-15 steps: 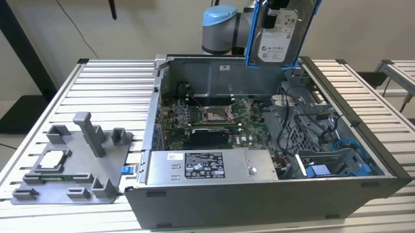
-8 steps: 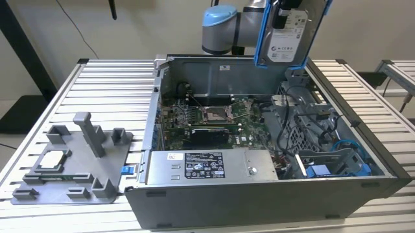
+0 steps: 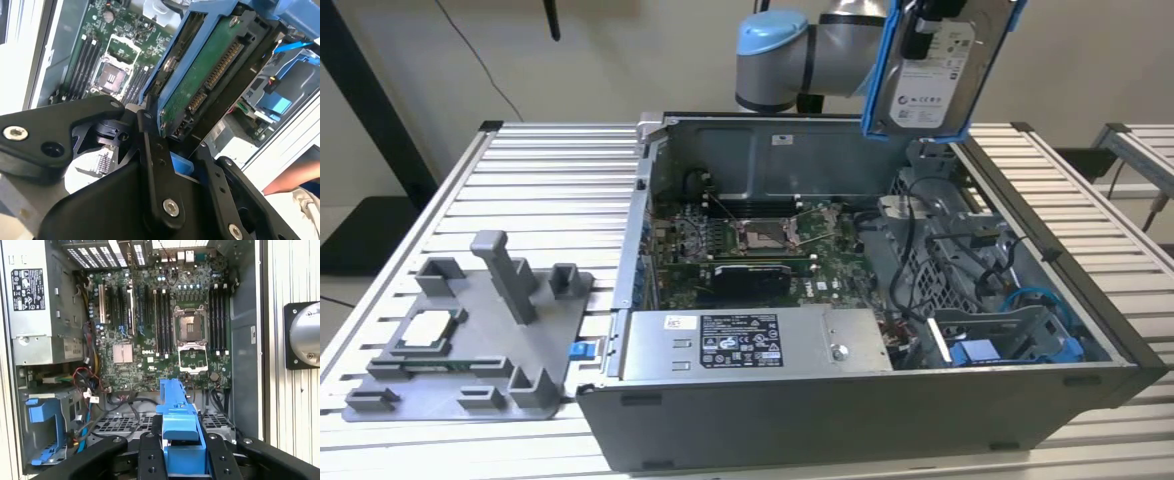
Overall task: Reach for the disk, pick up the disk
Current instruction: 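Pick up the disk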
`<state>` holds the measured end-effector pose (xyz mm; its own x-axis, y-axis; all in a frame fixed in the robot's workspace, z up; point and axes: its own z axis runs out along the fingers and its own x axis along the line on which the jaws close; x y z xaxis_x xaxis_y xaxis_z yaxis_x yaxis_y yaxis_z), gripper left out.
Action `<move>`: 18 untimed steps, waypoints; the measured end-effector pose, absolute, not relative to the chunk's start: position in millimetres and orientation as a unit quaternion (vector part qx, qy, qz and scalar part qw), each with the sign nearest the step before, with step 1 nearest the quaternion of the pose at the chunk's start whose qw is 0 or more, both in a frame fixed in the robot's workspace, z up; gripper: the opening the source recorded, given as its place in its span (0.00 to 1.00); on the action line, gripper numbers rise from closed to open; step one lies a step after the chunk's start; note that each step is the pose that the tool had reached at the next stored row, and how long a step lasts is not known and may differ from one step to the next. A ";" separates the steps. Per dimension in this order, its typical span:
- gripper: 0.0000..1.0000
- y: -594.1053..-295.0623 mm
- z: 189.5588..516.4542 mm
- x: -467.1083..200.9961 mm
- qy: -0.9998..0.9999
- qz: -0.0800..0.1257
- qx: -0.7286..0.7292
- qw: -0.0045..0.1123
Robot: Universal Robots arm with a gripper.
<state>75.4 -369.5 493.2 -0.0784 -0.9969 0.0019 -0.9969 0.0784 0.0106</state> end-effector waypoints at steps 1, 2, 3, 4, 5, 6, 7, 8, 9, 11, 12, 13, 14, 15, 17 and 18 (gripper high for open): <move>0.00 -369.4 493.2 75.9 -0.734 -0.003 0.679 0.004; 0.00 -369.5 493.3 76.0 -0.734 -0.003 0.679 0.004; 0.00 -369.5 493.3 76.0 -0.734 -0.003 0.679 0.004; 0.00 -369.5 493.3 76.2 -0.734 -0.003 0.679 0.004; 0.00 -369.5 493.3 76.3 -0.734 -0.003 0.679 0.004; 0.00 -369.5 493.3 76.3 -0.734 -0.003 0.679 0.004; 0.00 -369.5 493.3 76.3 -0.734 -0.003 0.679 0.004; 0.00 -369.5 493.3 76.3 -0.734 -0.003 0.679 0.004; 0.00 -369.5 493.2 76.3 -0.734 -0.003 0.679 0.004; 0.00 -369.5 493.3 76.3 -0.734 -0.003 0.679 0.004; 0.00 -369.6 493.3 76.4 -0.734 -0.003 0.679 0.004; 0.00 -369.8 493.2 76.4 -0.734 -0.003 0.679 0.004; 0.00 -370.2 493.3 76.5 -0.734 -0.003 0.679 0.004; 0.00 -370.7 493.3 76.8 -0.734 -0.003 0.679 0.004; 0.00 -372.5 493.3 77.3 -0.734 -0.003 0.679 0.004; 0.00 -373.7 493.3 77.7 -0.734 -0.004 0.679 0.005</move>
